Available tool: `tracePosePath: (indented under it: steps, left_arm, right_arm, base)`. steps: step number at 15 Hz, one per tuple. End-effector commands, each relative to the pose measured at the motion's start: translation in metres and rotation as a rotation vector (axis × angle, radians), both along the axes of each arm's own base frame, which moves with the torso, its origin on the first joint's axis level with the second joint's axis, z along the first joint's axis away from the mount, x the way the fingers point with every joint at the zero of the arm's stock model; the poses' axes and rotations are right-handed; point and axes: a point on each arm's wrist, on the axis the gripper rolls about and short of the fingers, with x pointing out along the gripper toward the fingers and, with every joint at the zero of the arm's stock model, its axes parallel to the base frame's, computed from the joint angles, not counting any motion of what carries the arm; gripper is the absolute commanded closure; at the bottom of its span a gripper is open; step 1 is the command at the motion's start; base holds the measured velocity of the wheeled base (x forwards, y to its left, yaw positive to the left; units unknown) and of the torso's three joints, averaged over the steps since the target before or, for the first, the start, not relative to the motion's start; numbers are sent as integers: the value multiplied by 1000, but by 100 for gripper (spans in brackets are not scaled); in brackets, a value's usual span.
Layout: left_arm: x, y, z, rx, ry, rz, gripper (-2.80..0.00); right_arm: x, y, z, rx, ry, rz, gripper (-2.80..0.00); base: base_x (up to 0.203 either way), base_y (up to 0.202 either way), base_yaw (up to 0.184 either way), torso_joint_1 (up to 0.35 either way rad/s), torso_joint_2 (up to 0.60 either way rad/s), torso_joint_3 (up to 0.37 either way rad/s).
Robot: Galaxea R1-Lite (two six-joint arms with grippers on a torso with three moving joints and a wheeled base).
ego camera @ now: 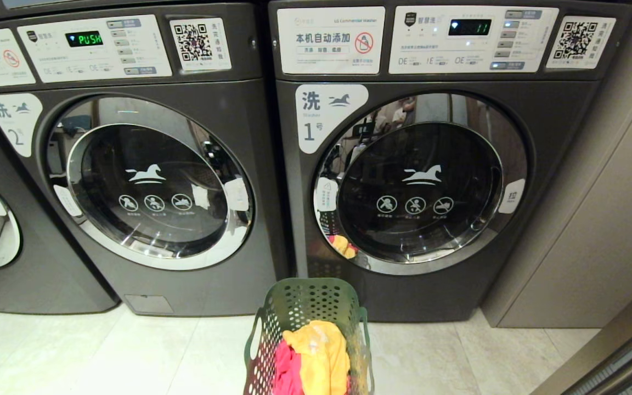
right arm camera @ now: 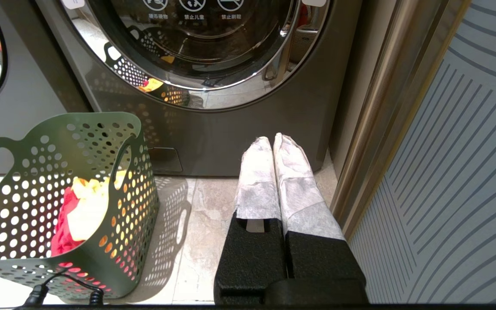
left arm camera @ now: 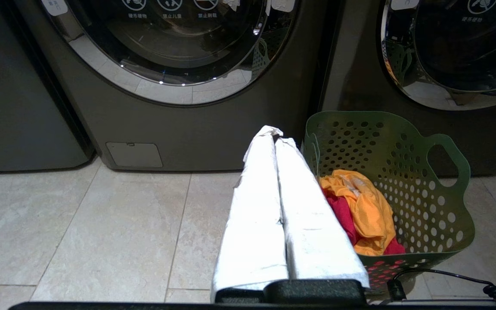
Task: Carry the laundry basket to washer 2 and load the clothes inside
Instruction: Open the lid of the washing machine
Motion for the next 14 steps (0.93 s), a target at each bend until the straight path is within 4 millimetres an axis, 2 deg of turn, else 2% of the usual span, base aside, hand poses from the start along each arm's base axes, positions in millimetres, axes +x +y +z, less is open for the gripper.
tracePosePath:
  steps: [1, 14]
  left_arm:
    - [0, 0, 0, -2, 0, 1, 0]
    - [0, 0, 0, -40, -2, 3, 0]
  right_arm:
    - [0, 0, 0, 0, 0, 0, 0]
    - [0, 0, 0, 3, 0, -1, 0]
  base:
    - [0, 0, 0, 0, 0, 0]
    - [0, 0, 0, 0, 0, 0]
